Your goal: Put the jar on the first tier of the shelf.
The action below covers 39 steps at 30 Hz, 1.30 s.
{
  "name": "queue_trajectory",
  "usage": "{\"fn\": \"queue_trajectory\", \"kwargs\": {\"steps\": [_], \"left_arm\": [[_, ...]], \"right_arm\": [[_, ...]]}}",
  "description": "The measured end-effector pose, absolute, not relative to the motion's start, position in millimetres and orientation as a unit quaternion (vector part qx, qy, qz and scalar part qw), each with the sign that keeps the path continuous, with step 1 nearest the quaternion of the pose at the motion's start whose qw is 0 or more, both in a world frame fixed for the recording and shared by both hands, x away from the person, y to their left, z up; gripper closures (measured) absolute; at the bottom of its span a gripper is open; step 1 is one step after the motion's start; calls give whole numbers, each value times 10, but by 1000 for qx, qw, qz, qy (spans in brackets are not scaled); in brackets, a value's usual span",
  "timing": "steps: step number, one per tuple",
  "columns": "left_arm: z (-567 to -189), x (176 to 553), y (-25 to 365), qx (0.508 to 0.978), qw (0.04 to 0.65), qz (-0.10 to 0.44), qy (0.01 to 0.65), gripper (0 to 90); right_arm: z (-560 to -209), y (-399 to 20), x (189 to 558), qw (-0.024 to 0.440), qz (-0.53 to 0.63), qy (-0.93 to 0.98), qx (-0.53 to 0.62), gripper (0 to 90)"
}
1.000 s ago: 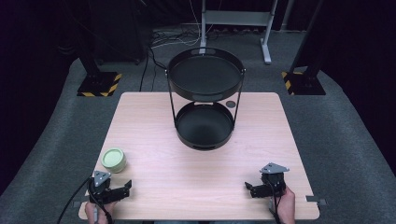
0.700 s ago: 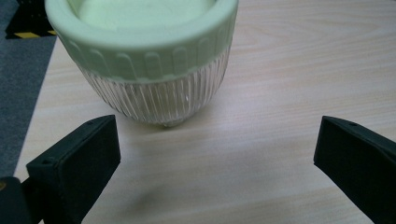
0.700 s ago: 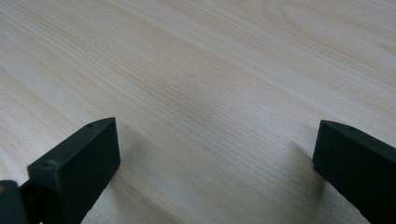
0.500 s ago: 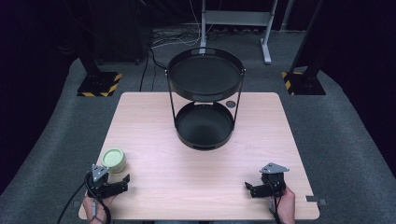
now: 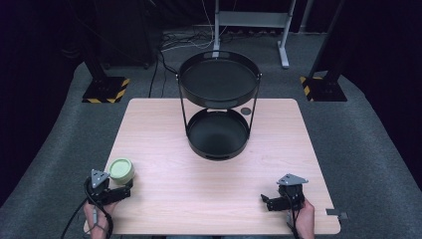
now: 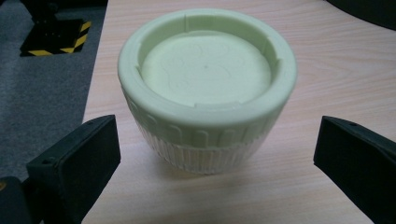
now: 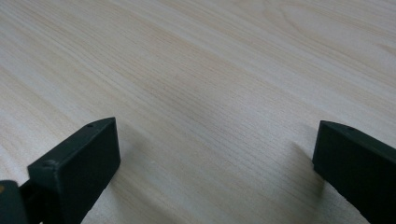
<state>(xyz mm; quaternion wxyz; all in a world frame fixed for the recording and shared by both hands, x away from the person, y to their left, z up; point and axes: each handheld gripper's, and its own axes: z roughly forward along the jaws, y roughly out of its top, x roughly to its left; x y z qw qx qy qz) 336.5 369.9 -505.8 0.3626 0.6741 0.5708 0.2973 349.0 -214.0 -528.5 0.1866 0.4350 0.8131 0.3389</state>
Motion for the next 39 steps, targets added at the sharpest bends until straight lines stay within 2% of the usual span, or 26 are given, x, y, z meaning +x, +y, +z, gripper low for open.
{"fn": "queue_trajectory", "kwargs": {"steps": [12,39], "left_arm": [[-5014,3505,3721,678,378,293,558,0],[-5031,3696,3669,677,370,303,560,0]], "right_arm": [[-5284,-2137,3486,188,338,813,434,1],[-5284,-2137,3485,189,338,813,434,1]]}}
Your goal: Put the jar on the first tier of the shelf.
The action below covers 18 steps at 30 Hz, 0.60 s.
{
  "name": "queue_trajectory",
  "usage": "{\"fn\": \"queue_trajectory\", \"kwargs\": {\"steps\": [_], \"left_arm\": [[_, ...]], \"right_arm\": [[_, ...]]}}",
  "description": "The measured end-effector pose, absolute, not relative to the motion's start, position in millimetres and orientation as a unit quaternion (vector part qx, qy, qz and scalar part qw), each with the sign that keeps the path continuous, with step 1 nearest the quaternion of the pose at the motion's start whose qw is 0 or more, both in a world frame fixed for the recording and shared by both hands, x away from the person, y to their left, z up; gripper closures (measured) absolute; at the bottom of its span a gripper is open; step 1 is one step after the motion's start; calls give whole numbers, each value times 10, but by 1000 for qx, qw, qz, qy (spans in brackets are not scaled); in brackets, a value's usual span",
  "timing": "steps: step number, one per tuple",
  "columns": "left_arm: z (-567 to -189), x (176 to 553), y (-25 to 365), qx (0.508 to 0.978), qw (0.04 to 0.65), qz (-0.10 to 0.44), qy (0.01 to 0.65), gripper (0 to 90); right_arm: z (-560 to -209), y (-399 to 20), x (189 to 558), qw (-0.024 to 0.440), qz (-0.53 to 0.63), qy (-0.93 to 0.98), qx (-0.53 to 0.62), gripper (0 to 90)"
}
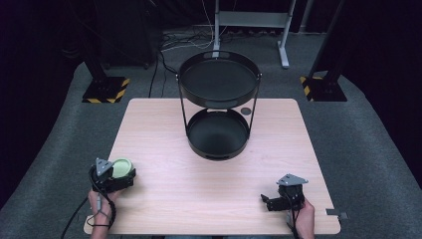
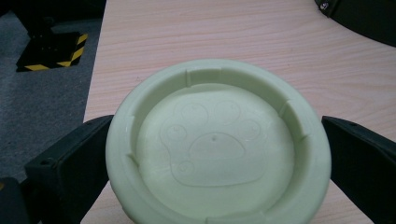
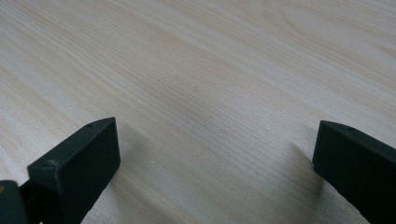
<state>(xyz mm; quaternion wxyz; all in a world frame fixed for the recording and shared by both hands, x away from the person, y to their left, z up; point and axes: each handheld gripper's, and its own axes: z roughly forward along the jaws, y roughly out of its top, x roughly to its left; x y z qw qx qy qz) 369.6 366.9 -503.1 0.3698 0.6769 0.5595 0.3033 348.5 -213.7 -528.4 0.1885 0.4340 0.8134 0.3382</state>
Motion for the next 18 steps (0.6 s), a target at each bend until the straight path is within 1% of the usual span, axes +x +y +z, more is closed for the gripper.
{"fn": "queue_trajectory", "kwargs": {"steps": [12,15,18], "left_arm": [[-5057,3744,3660,669,367,311,566,5],[-5092,3738,3657,667,373,308,566,81],[-5111,3719,3664,661,379,313,567,109]], "right_arm": [[-5283,-2135,3482,190,338,813,434,0],[-5283,-2135,3482,190,338,813,434,0],[-5283,-2134,3481,191,338,813,434,0]]}}
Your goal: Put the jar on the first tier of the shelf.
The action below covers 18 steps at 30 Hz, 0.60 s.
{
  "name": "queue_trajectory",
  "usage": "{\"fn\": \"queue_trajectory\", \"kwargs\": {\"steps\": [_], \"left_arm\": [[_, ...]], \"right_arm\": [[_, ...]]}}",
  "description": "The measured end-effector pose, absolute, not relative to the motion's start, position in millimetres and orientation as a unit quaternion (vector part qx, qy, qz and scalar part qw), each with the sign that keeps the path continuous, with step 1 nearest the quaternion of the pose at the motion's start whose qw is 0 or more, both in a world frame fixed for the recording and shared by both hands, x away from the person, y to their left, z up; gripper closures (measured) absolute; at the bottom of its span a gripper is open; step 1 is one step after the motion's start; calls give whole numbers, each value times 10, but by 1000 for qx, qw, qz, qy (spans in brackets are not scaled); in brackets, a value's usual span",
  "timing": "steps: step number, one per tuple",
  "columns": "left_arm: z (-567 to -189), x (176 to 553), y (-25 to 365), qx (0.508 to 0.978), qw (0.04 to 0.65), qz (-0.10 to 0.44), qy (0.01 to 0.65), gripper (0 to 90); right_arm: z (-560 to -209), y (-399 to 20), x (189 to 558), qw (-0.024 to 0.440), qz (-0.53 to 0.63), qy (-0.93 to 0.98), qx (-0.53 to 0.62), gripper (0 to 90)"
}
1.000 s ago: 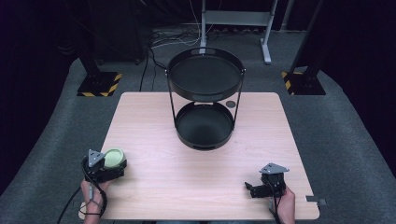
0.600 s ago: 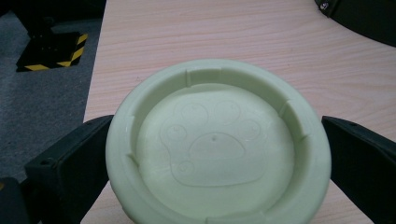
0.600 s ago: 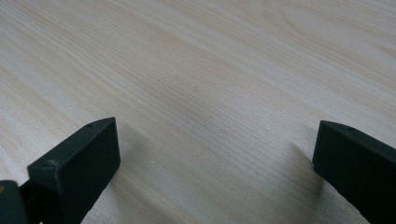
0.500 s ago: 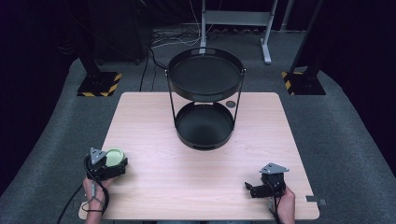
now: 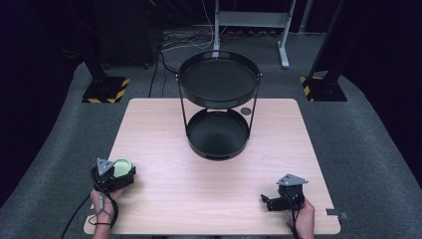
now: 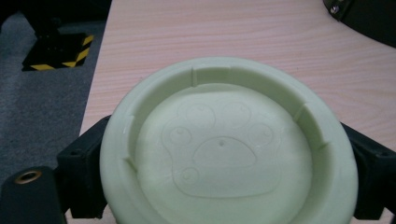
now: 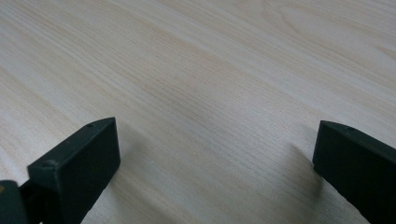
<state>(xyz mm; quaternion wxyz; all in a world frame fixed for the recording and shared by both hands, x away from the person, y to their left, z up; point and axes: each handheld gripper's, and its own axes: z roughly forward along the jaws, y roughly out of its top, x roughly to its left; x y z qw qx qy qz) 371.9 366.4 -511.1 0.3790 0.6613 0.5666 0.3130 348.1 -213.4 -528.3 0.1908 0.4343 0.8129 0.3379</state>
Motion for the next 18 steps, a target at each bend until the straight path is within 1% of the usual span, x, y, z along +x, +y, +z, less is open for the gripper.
{"fn": "queue_trajectory", "kwargs": {"steps": [18], "left_arm": [[-5023,3706,3596,664,383,309,563,113]], "right_arm": [[-5283,-2133,3479,192,338,813,434,1]]}}
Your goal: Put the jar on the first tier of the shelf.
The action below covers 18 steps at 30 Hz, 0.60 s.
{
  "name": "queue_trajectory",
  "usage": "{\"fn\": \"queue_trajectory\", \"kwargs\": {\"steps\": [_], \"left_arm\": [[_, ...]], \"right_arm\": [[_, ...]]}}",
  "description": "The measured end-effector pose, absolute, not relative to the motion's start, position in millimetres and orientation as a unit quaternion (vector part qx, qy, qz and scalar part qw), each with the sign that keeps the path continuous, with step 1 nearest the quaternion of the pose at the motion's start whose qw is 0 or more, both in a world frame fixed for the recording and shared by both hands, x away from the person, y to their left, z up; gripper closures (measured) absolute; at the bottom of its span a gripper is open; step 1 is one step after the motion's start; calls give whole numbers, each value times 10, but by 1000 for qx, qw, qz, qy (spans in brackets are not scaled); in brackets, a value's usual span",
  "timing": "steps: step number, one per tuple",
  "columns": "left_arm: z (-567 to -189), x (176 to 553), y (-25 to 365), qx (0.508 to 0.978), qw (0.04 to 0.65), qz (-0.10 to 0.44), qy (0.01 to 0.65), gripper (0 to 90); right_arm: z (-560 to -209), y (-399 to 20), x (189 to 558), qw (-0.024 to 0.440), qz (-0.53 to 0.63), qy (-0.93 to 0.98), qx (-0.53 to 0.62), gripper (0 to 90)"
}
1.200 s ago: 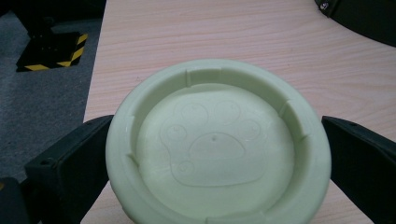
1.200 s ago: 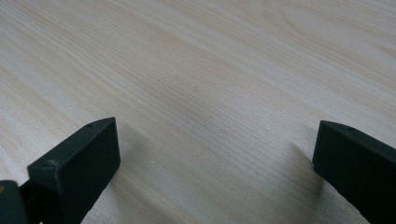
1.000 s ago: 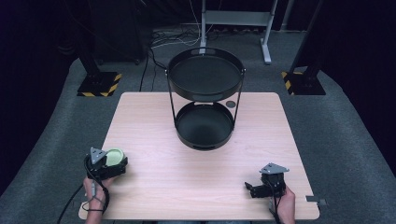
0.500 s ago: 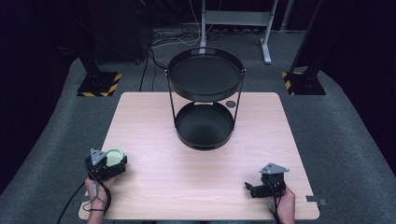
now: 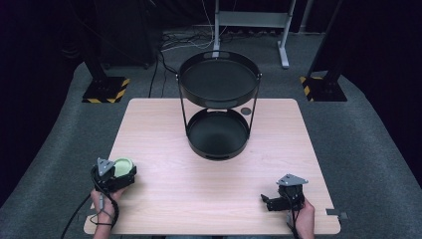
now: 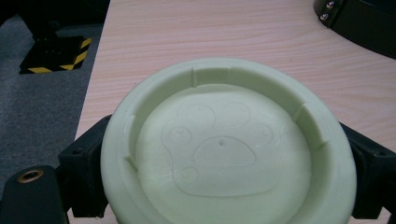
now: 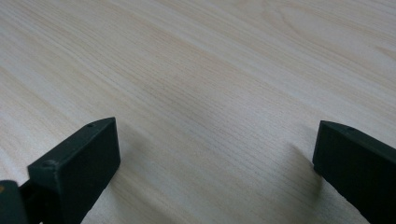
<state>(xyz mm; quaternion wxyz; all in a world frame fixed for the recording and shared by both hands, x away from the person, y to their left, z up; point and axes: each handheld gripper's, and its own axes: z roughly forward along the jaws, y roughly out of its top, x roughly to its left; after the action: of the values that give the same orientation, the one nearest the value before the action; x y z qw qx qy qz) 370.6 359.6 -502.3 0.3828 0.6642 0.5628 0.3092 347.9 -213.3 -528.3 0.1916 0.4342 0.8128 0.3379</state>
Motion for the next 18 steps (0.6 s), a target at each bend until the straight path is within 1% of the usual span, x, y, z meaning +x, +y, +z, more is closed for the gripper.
{"fn": "queue_trajectory", "kwargs": {"steps": [18], "left_arm": [[-4880,3730,3483,674,392,308,546,113]], "right_arm": [[-5283,-2137,3484,190,338,813,434,1]]}}
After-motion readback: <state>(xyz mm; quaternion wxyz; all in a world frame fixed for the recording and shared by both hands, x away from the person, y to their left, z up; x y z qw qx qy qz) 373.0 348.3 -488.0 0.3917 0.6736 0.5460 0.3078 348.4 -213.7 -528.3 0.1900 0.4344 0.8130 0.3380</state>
